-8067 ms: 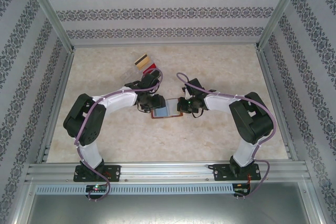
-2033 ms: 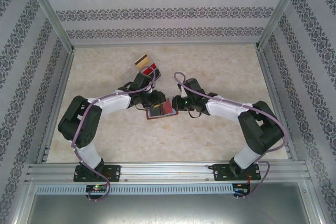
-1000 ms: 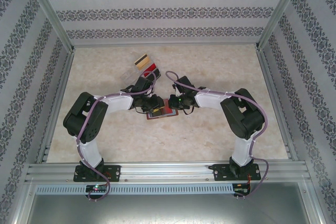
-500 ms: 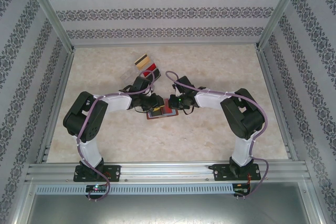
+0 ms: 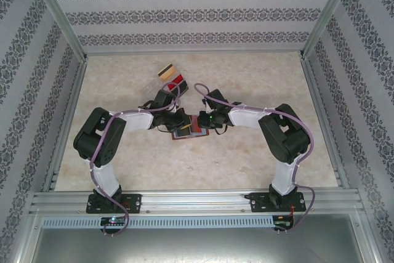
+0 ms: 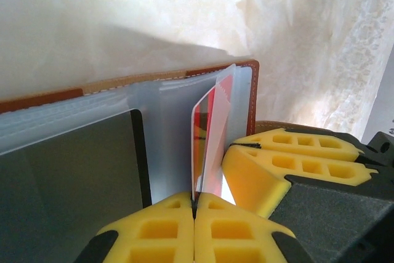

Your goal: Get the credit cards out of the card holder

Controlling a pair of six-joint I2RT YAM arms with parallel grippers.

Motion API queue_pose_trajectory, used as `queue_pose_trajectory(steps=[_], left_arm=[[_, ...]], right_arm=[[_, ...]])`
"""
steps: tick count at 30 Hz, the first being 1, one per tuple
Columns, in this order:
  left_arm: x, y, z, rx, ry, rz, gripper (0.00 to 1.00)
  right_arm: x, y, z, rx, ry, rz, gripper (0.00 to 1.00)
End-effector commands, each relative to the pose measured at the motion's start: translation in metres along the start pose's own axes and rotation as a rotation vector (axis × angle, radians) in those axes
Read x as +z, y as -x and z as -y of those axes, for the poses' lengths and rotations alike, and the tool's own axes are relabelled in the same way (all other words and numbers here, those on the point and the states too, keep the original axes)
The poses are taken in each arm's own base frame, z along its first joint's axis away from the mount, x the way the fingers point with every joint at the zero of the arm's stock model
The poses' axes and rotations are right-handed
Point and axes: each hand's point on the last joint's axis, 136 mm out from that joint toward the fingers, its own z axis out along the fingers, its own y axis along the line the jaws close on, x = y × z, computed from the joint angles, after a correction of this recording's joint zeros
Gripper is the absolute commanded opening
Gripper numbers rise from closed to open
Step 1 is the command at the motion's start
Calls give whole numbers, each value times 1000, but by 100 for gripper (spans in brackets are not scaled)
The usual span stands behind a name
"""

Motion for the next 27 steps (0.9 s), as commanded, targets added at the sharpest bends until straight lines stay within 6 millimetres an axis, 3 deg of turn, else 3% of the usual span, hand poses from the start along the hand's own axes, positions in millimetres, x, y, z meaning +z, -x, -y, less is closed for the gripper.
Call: queue_pose_trajectory(steps=[1, 10, 16, 20, 27], left_arm=[[-9, 6, 1, 43, 21, 34, 4], [-47, 2, -8, 141, 158, 75, 1], [-86, 1, 1, 245, 213, 141, 0], [-106, 1, 21, 326, 158, 182, 0], [-139, 8, 79, 343, -139, 197, 0]], right_arm=[[5, -20, 18, 14, -66, -56, 13], [-4, -12, 15, 25, -48, -32, 13], [-38, 13, -21, -30, 84, 59, 18], [-69, 30, -54, -88, 229, 133, 31], [-112, 56, -98, -74, 551, 174, 55]])
